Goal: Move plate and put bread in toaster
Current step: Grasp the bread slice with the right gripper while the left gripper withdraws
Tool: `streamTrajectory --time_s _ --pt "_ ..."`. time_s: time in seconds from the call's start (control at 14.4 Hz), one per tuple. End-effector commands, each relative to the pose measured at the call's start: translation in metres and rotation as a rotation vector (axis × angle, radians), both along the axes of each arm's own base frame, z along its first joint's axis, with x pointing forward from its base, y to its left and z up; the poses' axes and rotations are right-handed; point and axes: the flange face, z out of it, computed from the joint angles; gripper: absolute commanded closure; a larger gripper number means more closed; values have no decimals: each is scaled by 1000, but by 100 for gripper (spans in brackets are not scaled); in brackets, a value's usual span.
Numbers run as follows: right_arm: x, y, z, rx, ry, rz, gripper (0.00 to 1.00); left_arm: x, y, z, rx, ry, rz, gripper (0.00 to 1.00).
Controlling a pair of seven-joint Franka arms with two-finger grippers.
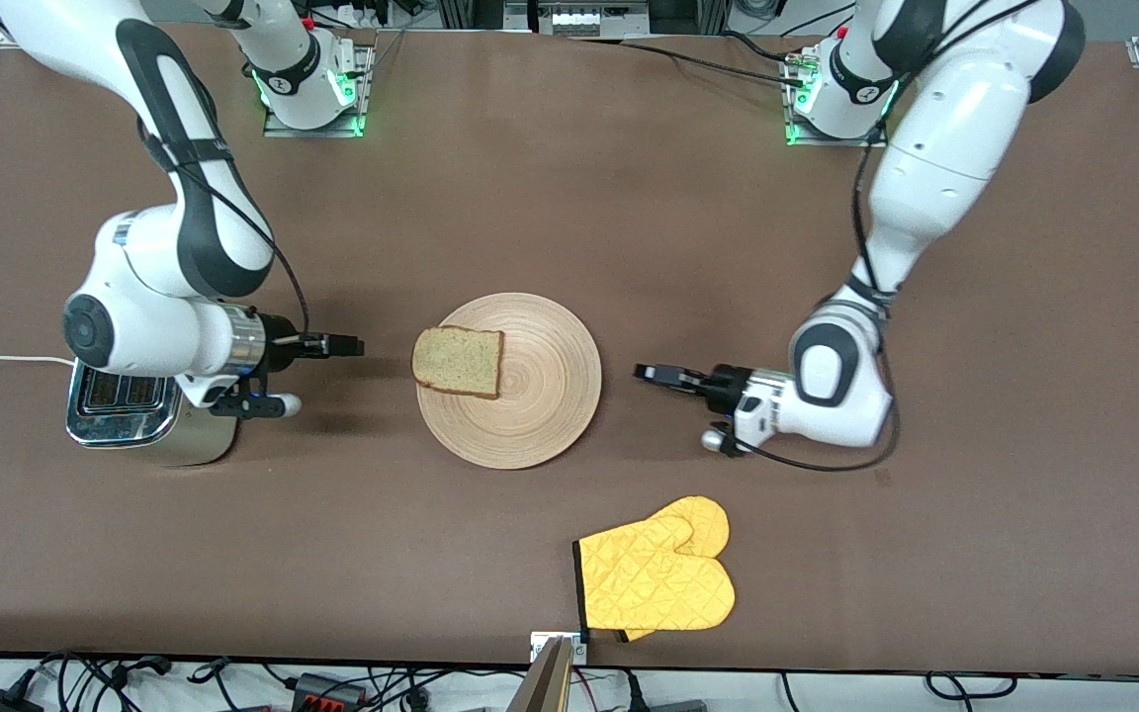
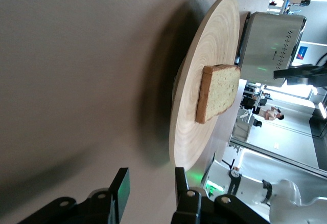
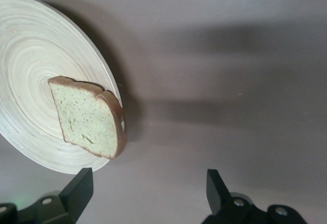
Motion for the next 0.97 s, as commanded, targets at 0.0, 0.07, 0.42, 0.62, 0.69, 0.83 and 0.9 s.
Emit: streamTrajectory --time_s 0.0,0.07,0.42,0.62,0.69,0.83,0.9 --pt "2 27 -23 5 -2 3 26 33 60 54 105 34 -55 56" --pt "2 33 -31 3 -7 7 28 39 78 70 152 40 -83 53" --pt "-2 60 -60 12 8 -38 28 49 146 196 639 -70 -242 41" --pt "-4 68 -74 -3 19 -71 31 43 164 265 792 -162 -245 0" --pt "-5 70 -77 -9 24 -79 31 38 168 289 804 -182 -231 0" --pt "-8 78 -80 -11 31 -75 33 33 175 302 874 -188 -251 0" --pt "-10 78 -83 -16 44 -83 38 24 177 326 913 -195 -261 0"
